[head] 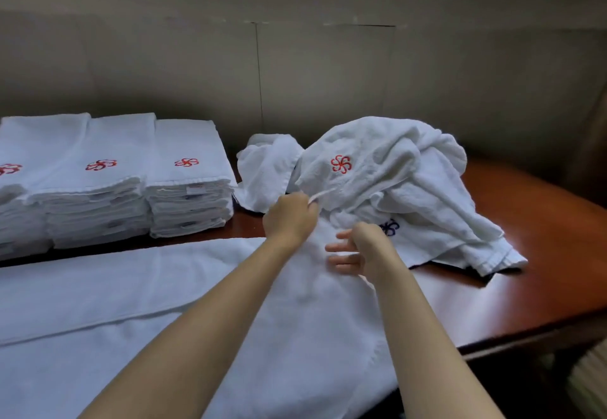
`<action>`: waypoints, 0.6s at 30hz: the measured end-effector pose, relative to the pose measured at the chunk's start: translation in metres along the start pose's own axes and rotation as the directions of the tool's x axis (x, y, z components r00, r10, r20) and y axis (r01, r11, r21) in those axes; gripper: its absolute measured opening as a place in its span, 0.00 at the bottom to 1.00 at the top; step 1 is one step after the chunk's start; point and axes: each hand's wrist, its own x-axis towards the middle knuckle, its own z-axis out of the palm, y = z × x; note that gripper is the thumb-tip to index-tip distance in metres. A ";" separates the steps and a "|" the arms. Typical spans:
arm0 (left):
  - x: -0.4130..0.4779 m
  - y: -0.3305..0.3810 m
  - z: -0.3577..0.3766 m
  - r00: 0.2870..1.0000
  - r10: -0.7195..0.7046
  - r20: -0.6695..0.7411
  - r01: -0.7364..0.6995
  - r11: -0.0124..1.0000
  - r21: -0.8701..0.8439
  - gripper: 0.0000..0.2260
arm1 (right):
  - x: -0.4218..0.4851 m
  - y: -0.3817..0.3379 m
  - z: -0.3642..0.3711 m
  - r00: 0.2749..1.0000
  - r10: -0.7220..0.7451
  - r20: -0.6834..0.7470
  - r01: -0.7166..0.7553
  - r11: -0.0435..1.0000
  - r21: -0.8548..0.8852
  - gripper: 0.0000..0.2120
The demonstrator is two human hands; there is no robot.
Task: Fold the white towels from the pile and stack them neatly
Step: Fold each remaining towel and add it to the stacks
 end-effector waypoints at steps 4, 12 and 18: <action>0.014 -0.002 -0.036 0.986 -0.145 -0.079 0.058 0.750 -0.659 0.20 | 0.003 0.000 -0.002 0.991 0.021 0.129 -0.031 0.996 0.080 0.10; -0.041 -0.023 -0.069 0.723 0.401 0.562 0.099 0.746 -0.659 0.13 | 0.008 -0.007 -0.010 0.942 0.024 0.335 -0.144 0.930 0.338 0.22; -0.067 -0.045 -0.051 0.794 0.330 0.511 -0.071 0.885 -0.460 0.17 | 0.017 0.000 -0.002 0.959 -0.278 -0.060 0.281 0.958 0.057 0.25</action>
